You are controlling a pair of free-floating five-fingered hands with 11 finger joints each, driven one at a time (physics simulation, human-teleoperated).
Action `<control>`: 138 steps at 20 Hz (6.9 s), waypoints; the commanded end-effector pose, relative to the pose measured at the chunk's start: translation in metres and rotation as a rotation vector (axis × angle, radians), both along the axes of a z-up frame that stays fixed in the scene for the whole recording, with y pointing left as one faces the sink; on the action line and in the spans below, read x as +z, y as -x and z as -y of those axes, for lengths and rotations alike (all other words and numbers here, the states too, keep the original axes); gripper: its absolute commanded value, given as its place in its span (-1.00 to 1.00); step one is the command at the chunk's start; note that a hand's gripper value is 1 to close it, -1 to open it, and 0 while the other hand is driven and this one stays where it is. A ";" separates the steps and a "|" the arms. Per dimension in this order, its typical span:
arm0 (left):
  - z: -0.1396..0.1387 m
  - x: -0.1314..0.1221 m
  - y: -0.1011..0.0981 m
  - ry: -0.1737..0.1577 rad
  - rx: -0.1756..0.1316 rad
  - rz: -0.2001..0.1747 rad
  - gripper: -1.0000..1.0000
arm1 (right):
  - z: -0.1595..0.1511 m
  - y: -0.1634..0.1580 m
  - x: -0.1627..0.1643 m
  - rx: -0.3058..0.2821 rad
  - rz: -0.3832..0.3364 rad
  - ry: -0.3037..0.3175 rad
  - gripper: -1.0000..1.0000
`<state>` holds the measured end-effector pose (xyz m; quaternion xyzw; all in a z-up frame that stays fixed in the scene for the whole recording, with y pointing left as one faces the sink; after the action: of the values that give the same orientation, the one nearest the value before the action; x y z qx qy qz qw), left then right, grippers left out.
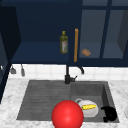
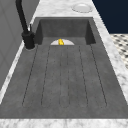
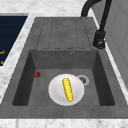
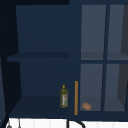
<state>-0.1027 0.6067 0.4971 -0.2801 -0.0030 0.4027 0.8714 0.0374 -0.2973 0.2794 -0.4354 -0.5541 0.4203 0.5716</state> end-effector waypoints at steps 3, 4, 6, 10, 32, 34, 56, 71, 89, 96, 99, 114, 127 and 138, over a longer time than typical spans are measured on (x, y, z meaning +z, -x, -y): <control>-0.001 -0.010 -0.017 0.075 -0.011 -0.135 -1.00 | 0.000 0.000 0.000 0.000 0.000 0.000 0.00; 0.002 -0.011 -0.017 0.085 -0.025 -0.139 -1.00 | 0.000 0.000 0.000 0.000 0.000 0.000 0.00; 0.014 -0.014 -0.016 0.098 -0.040 -0.153 -1.00 | 0.000 0.000 0.000 0.000 0.000 0.000 0.00; 0.018 -0.024 -0.014 0.096 -0.087 -0.156 -1.00 | 0.000 0.000 0.000 0.000 0.000 0.000 0.00; 0.064 -0.040 -0.044 0.208 0.007 -0.264 -1.00 | 0.000 0.000 0.000 0.000 0.000 0.000 0.00; 0.067 -0.041 -0.046 0.218 0.014 -0.276 -1.00 | 0.000 0.000 0.000 0.000 0.000 0.000 0.00; 0.108 -0.048 -0.052 0.268 0.008 -0.350 -1.00 | 0.000 0.000 0.000 0.000 0.000 0.000 0.00; 0.123 -0.081 -0.033 0.391 0.055 -0.272 -1.00 | 0.000 0.000 0.000 0.000 0.000 0.000 0.00; 0.088 -0.163 0.029 0.442 -0.021 -0.424 -1.00 | 0.000 0.000 0.000 0.000 0.000 0.000 0.00; 0.088 -0.168 0.029 0.438 0.007 -0.443 -1.00 | 0.000 0.000 0.000 0.000 0.000 0.000 0.00; 0.088 -0.171 0.029 0.441 0.017 -0.455 -1.00 | 0.000 0.000 0.000 0.000 0.000 0.000 0.00; 0.093 -0.178 0.004 0.452 0.151 -0.540 -1.00 | 0.000 0.000 0.000 0.000 0.000 0.000 0.00; 0.102 -0.191 -0.022 0.482 0.268 -0.652 -1.00 | 0.000 0.000 0.000 0.000 0.000 0.000 0.00; 0.117 -0.268 -0.088 0.497 0.257 -0.594 -1.00 | 0.000 0.000 0.000 0.000 0.000 0.000 0.00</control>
<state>-0.0285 0.4941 0.2466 -0.3552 0.2861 0.5651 0.6875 0.0374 -0.2973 0.2794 -0.4354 -0.5541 0.4203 0.5716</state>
